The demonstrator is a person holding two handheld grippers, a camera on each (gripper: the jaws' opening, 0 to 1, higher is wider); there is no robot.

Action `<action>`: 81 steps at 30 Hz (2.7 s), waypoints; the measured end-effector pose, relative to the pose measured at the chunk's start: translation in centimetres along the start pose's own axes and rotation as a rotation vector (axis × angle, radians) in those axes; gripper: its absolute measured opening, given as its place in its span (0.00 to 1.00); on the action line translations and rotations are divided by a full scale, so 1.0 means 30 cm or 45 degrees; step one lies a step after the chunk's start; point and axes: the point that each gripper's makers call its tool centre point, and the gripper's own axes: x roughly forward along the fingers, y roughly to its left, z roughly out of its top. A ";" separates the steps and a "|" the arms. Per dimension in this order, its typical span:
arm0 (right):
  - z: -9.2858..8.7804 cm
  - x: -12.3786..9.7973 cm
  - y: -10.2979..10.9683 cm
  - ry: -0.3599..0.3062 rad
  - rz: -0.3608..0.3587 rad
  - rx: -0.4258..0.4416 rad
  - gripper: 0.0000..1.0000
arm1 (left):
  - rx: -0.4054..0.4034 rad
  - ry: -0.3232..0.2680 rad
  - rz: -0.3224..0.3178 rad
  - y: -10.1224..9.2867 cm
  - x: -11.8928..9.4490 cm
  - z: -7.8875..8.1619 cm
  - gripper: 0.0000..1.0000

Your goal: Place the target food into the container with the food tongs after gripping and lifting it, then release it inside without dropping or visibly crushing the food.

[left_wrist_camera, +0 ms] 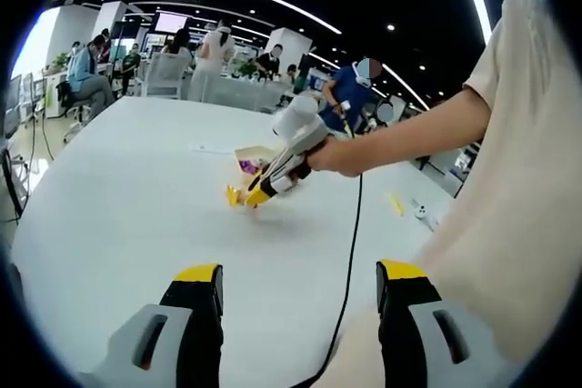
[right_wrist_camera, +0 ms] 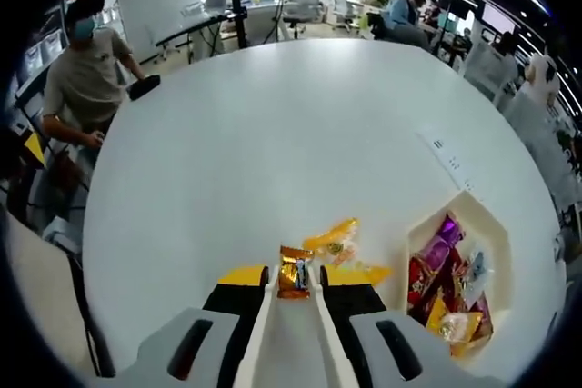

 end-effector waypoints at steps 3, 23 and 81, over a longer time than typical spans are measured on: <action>0.017 -0.020 -0.004 -0.022 -0.009 -0.003 0.22 | 0.008 -0.003 -0.004 -0.007 0.000 0.003 0.68; 0.124 -0.141 -0.035 -0.155 -0.001 0.043 0.22 | 0.053 -0.013 -0.034 -0.060 -0.006 0.019 0.68; 0.157 -0.398 -0.387 -0.237 -0.237 0.035 0.22 | 0.107 -0.006 -0.071 -0.078 0.020 0.051 0.69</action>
